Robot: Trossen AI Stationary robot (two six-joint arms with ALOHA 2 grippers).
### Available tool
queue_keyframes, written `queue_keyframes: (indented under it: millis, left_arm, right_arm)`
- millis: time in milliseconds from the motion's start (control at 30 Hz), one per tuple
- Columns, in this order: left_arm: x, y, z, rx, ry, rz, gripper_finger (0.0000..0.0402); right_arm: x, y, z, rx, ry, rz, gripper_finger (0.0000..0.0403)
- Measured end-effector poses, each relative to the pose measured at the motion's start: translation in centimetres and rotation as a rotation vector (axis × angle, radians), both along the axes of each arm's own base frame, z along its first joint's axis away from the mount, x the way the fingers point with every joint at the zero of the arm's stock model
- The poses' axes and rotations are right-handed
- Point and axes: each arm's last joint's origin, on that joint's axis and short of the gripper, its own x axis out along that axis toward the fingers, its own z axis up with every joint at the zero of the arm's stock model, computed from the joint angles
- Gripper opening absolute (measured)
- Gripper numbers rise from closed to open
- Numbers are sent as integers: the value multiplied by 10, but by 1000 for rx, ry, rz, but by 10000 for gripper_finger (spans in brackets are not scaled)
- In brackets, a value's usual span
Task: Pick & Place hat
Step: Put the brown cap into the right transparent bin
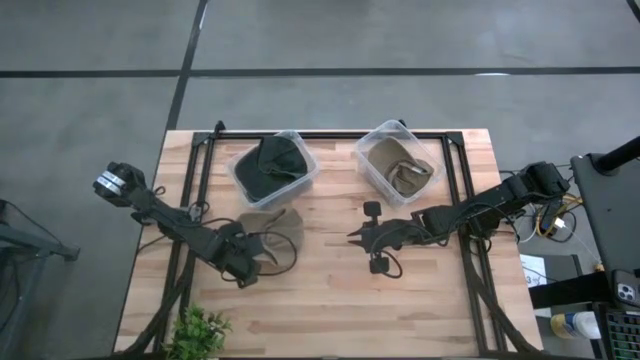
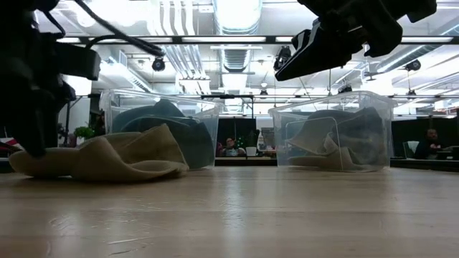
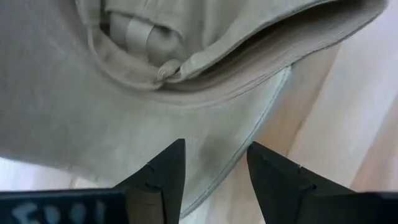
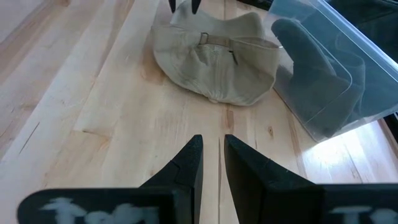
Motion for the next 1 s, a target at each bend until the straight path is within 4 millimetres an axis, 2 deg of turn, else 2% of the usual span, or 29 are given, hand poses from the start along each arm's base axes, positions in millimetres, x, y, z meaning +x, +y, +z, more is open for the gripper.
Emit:
queue_keyframes:
  millis: [133,367,500,767,1000]
  left_arm:
    - [7,-3,3,-39,-66,28,126]
    - [15,-5,13,-55,-130,50,14]
    - [21,-7,15,-89,-191,73,3]
    - [48,-20,36,-260,-503,25,1]
    - [51,-22,41,-288,-532,62,13]
  right_arm:
    - [0,0,0,0,0,0,61]
    - [0,0,0,0,-1,0,61]
    - [0,0,0,0,-1,0,61]
    - [0,0,0,3,-1,-2,61]
    - [0,0,0,19,1,-13,61]
